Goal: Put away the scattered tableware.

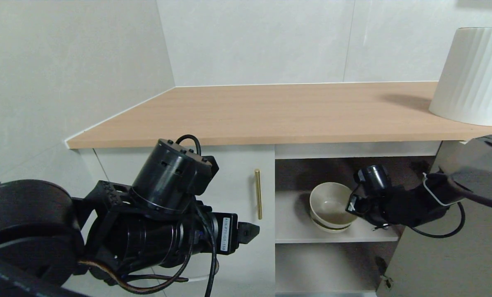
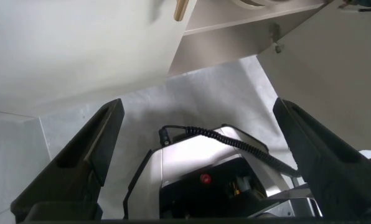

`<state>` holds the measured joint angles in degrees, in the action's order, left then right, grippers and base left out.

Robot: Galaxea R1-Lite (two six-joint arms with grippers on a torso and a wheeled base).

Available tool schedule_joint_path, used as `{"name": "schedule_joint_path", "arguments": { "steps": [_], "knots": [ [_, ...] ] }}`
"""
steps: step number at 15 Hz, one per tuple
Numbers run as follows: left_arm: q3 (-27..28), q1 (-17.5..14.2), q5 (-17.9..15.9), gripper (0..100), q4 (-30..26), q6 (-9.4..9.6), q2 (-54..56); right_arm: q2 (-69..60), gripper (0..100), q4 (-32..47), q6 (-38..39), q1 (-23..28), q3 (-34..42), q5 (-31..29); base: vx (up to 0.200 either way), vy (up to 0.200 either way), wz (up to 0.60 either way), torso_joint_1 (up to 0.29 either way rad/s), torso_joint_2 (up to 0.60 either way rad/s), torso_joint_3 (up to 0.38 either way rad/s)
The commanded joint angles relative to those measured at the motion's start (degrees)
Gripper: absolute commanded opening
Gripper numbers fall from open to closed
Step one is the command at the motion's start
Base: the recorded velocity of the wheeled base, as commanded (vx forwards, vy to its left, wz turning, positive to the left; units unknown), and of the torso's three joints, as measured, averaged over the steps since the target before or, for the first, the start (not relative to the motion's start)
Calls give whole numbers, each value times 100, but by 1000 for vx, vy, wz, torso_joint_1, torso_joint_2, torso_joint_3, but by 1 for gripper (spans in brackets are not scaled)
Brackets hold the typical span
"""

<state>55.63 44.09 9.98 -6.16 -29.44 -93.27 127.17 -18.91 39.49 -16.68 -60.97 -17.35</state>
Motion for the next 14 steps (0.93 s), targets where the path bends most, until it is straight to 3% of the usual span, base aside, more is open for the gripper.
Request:
{"name": "schedule_joint_path", "arguments": {
  "steps": [1,14],
  "knots": [
    [1,12,4,100,0,0,-16,247,0,1,-2,86,-100,3,0,0,0,0,0,0],
    [1,12,4,100,0,0,-7,422,0,1,42,94,-293,21,0,0,0,0,0,0]
  ]
}}
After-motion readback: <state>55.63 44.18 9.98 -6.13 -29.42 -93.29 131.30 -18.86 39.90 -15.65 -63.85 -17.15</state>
